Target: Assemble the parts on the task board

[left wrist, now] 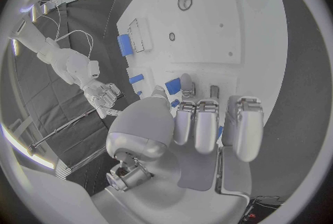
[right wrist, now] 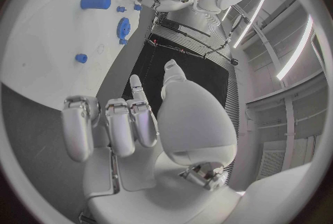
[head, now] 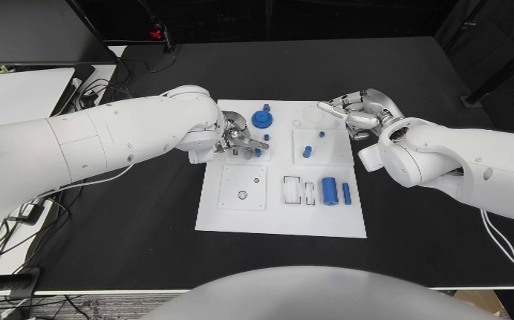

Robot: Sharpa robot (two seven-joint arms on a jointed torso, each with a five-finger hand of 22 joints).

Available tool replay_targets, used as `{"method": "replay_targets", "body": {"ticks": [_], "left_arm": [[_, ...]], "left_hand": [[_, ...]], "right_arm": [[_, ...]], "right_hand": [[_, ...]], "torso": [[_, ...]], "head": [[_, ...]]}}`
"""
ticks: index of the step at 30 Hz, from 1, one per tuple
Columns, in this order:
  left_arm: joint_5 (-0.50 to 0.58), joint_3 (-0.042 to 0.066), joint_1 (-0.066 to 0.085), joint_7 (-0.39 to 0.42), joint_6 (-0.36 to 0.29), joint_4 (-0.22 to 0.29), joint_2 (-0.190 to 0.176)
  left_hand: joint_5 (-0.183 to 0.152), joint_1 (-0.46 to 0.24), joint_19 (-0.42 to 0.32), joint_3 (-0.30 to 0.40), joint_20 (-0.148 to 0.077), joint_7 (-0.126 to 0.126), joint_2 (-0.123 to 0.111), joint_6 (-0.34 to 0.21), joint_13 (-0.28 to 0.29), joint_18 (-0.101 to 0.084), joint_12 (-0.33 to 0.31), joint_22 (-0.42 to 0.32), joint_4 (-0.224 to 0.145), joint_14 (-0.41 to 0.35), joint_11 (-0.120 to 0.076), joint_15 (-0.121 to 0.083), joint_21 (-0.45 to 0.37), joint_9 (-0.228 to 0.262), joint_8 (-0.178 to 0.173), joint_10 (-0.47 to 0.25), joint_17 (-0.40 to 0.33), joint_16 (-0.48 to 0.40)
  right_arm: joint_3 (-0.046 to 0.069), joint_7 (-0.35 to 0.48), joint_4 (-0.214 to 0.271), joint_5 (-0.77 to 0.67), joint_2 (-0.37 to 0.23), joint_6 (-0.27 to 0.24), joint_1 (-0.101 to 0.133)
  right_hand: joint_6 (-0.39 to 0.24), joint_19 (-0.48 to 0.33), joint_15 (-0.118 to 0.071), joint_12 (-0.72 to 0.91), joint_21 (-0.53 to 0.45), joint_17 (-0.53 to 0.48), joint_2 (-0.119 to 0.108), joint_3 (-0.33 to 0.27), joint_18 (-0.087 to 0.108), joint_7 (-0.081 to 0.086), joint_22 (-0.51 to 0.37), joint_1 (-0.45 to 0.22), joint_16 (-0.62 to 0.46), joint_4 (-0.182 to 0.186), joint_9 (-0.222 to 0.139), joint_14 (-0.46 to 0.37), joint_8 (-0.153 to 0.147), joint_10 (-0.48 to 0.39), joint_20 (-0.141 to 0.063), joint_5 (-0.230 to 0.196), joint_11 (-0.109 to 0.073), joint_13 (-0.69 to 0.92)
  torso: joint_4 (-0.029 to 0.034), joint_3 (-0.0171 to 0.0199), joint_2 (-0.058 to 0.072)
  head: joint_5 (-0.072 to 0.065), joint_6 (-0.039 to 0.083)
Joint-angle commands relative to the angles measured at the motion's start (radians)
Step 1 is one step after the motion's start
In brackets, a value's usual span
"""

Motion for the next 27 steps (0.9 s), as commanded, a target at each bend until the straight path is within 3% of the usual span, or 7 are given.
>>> {"method": "replay_targets", "body": {"ticks": [1,19,22,27], "left_arm": [[0.005,0.001,0.001,0.015,0.019,-0.003,0.006],[0.01,0.001,-0.001,0.02,0.024,-0.013,0.015],[0.011,0.001,-0.001,0.021,0.024,-0.015,0.016],[0.011,0.001,-0.001,0.028,0.014,-0.017,0.018]], "left_hand": [[0.001,0.012,0.104,-0.004,-0.008,0.001,0.002,0.01,0.261,-0.014,0.003,0.263,0.001,0.106,-0.011,-0.007,0.003,0.005,-0.005,0.105,0.263,0.001],[0.009,0.029,0.104,-0.001,-0.012,-0.002,0.013,0.015,0.261,-0.014,0.003,0.263,0.001,0.106,-0.014,-0.011,0.003,0.016,-0.014,0.105,0.263,0.001],[0.036,0.052,0.104,0.005,-0.015,-0.005,0.023,0.019,0.261,-0.014,0.003,0.263,0.002,0.106,-0.017,-0.014,0.003,0.028,-0.023,0.105,0.263,0.001],[0.112,0.11,0.104,0.032,-0.021,-0.012,0.031,0.027,0.261,-0.014,0.003,0.263,0.001,0.106,-0.023,-0.021,0.003,0.05,-0.041,0.105,0.263,0.001]], "right_arm": [[0.0,-0.001,0.003,-0.008,-0.001,0.003,0.001],[0.0,-0.006,-0.001,-0.009,0.002,0.001,0.0],[0.0,-0.007,-0.002,-0.009,0.002,0.001,-0.001],[0.0,-0.009,-0.003,-0.009,0.003,0.001,-0.002]], "right_hand": [[-0.007,0.028,-0.005,0.003,-0.007,0.264,0.013,-0.004,0.019,-0.001,0.225,0.001,0.002,0.0,0.0,0.104,0.005,0.106,-0.001,0.004,-0.003,0.263],[-0.008,0.021,-0.005,0.003,-0.014,0.264,0.013,-0.005,0.021,-0.001,0.222,0.001,0.002,0.0,0.0,0.104,0.006,0.106,-0.001,0.005,-0.003,0.263],[-0.008,0.021,-0.005,0.003,-0.014,0.264,0.013,-0.005,0.021,-0.001,0.222,0.001,0.002,0.0,0.0,0.104,0.006,0.106,-0.001,0.005,-0.003,0.263],[-0.008,0.021,-0.005,0.003,-0.014,0.264,0.013,-0.005,0.021,-0.001,0.222,0.001,0.002,0.0,0.0,0.104,0.006,0.106,-0.001,0.005,-0.003,0.263]], "torso": [[-0.0002,0.0007,0.0],[0.0011,0.0002,-0.001],[0.0019,0.0008,-0.002],[0.0009,0.0001,-0.001]], "head": [[-0.002,-0.002],[-0.008,-0.008],[-0.009,-0.007],[-0.009,-0.005]]}}
